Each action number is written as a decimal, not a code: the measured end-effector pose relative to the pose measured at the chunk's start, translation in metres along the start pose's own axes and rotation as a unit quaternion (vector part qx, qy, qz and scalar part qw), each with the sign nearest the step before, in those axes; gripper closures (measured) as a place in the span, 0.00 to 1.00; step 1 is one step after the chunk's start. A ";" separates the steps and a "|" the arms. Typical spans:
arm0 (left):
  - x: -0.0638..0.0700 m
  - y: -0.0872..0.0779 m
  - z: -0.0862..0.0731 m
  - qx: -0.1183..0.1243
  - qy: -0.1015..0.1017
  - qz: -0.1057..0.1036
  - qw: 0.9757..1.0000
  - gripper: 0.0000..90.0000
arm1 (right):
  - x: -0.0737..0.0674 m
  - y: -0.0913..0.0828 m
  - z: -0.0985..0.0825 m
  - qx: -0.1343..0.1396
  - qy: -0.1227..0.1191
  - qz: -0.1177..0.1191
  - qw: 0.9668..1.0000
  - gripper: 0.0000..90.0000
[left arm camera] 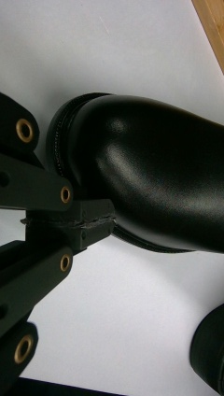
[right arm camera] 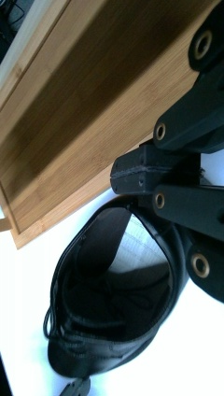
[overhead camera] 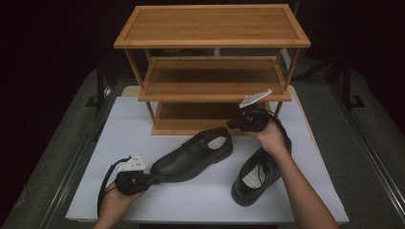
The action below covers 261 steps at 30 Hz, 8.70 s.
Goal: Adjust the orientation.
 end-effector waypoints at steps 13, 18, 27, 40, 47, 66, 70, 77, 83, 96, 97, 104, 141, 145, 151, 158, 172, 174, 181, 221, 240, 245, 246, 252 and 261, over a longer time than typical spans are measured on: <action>-0.001 -0.005 -0.002 -0.001 -0.002 0.001 1.000 1.00 | -0.008 0.011 -0.001 -0.016 -0.005 0.012 1.000 1.00; -0.002 -0.013 -0.006 0.004 -0.007 0.006 1.000 1.00 | -0.016 0.013 0.003 -0.025 -0.018 0.022 0.999 1.00; -0.002 -0.028 -0.018 0.003 -0.018 0.015 1.000 1.00 | -0.036 0.018 0.012 -0.042 -0.044 0.038 0.997 1.00; -0.015 -0.030 -0.014 0.005 -0.022 0.020 1.000 1.00 | -0.053 -0.001 -0.004 -0.054 -0.061 0.077 0.994 1.00; -0.025 -0.028 -0.009 0.008 -0.027 0.028 0.999 1.00 | -0.064 -0.008 -0.010 -0.063 -0.082 0.089 0.991 1.00; -0.050 -0.022 0.006 0.006 -0.029 0.046 0.999 1.00 | -0.098 -0.036 -0.012 -0.008 -0.063 0.089 0.994 1.00; -0.055 -0.020 0.010 0.007 -0.030 0.051 0.998 1.00 | -0.104 -0.042 -0.023 -0.005 -0.052 0.089 0.995 1.00; -0.063 -0.015 0.021 0.013 -0.026 0.058 0.998 1.00 | -0.105 -0.053 -0.032 0.001 -0.042 0.079 0.996 1.00; -0.070 -0.011 0.028 0.011 -0.024 0.063 0.998 1.00 | -0.109 -0.053 -0.040 -0.003 -0.040 0.093 0.995 1.00; -0.085 0.001 0.044 0.008 -0.014 0.077 0.997 1.00 | -0.132 -0.056 -0.044 0.002 -0.052 0.138 0.989 1.00; -0.088 0.005 0.049 0.010 -0.012 0.081 0.997 1.00 | -0.134 -0.056 -0.044 0.003 -0.054 0.140 0.989 1.00; -0.093 0.016 0.059 0.008 -0.006 0.090 0.996 1.00 | -0.140 -0.057 -0.045 0.004 -0.066 0.133 0.989 1.00; -0.097 0.058 0.101 0.011 0.014 0.063 0.998 0.99 | -0.138 -0.058 -0.041 0.021 -0.069 0.128 0.989 1.00; -0.086 0.044 0.095 0.004 0.006 0.055 0.998 0.84 | -0.129 -0.066 -0.039 0.029 -0.053 0.108 0.992 0.86; -0.062 0.022 0.087 0.008 0.003 0.028 1.000 0.68 | -0.108 -0.081 -0.042 0.041 -0.027 0.064 0.997 0.72; -0.026 0.012 0.068 0.012 0.005 -0.002 1.000 0.62 | -0.086 -0.103 -0.051 0.056 -0.005 0.018 0.998 0.65; -0.011 0.039 0.022 -0.047 0.019 -0.034 0.998 0.57 | -0.027 -0.147 -0.107 0.064 0.073 -0.087 0.991 0.55; -0.011 0.045 0.020 -0.058 0.024 -0.033 0.997 0.57 | -0.016 -0.157 -0.123 0.065 0.096 -0.106 0.988 0.54; -0.018 0.057 0.027 -0.073 0.061 -0.042 0.995 0.55 | -0.003 -0.168 -0.149 0.061 0.122 -0.132 0.982 0.53; -0.070 -0.043 -0.039 -0.029 -0.023 0.132 0.991 0.21 | 0.091 -0.130 -0.171 0.014 0.162 -0.213 0.964 0.84; -0.075 -0.042 -0.042 -0.011 -0.023 0.128 0.991 0.14 | 0.110 -0.082 -0.171 -0.024 0.164 -0.202 0.965 1.00; -0.076 -0.042 -0.043 -0.014 -0.029 0.136 0.990 0.09 | 0.100 -0.082 -0.169 -0.028 0.156 -0.193 0.968 1.00; -0.077 -0.042 -0.043 -0.015 -0.032 0.139 0.990 0.07 | 0.097 -0.081 -0.168 -0.029 0.152 -0.189 0.970 1.00; -0.077 -0.041 -0.043 -0.016 -0.035 0.139 0.990 0.04 | 0.079 -0.074 -0.161 -0.031 0.132 -0.176 0.975 1.00; -0.077 -0.041 -0.043 -0.015 -0.035 0.140 0.989 0.04 | 0.064 -0.095 -0.164 -0.011 0.147 -0.181 0.973 1.00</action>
Point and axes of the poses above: each handheld gripper's, and its own axes: y roughly forward along the jaws, z roughly out of its top, x roughly to its right, the point moved 7 cm from there along y, roughly forward along the jaws, and after that the axes turned 15 degrees about -z, right-handed, at the moved point
